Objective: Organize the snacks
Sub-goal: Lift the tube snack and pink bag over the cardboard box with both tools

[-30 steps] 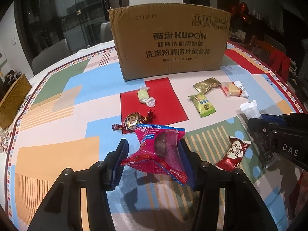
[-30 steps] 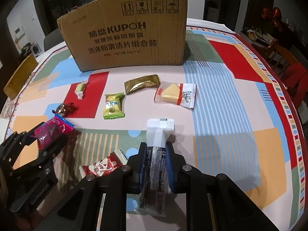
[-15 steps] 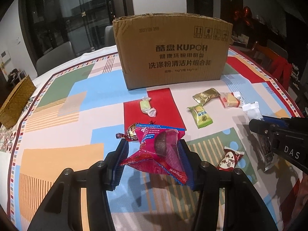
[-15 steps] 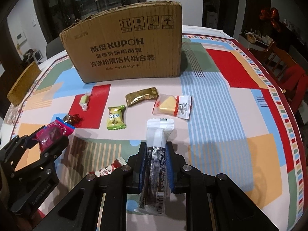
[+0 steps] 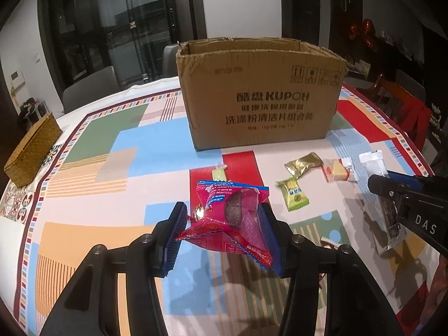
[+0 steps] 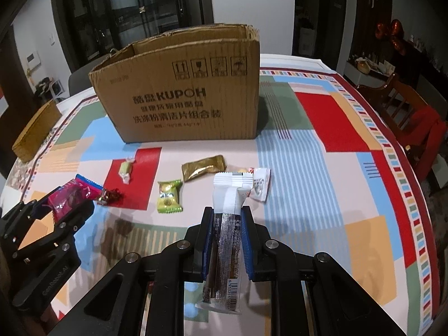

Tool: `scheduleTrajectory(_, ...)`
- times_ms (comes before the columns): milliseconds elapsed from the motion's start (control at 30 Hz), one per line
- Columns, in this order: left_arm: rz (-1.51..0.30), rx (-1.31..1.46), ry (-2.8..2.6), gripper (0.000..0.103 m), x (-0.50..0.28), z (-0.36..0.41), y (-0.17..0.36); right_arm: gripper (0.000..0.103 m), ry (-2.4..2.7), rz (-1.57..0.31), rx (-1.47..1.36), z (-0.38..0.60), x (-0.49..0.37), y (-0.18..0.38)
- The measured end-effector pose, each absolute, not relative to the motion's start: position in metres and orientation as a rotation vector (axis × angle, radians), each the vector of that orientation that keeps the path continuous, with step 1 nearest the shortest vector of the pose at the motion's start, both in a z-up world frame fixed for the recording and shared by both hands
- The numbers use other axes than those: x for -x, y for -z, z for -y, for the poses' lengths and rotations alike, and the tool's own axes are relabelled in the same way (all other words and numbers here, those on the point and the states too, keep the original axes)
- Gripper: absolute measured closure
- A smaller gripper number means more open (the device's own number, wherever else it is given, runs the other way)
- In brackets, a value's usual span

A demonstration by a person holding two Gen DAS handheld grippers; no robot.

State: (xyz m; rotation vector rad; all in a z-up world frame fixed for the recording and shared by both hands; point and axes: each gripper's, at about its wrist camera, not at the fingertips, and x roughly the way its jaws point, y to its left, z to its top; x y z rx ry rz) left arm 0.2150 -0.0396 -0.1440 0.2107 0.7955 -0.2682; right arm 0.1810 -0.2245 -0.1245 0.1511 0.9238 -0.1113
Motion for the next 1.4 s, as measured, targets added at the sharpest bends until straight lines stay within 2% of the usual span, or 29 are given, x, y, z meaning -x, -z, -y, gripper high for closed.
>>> scheduleTrajectory(1400,-0.688,-0.165,0.240,0.052,-0.259,0.063,0.060,0.083,0.067,-0.726,-0.109,0.231,-0.220,0.035)
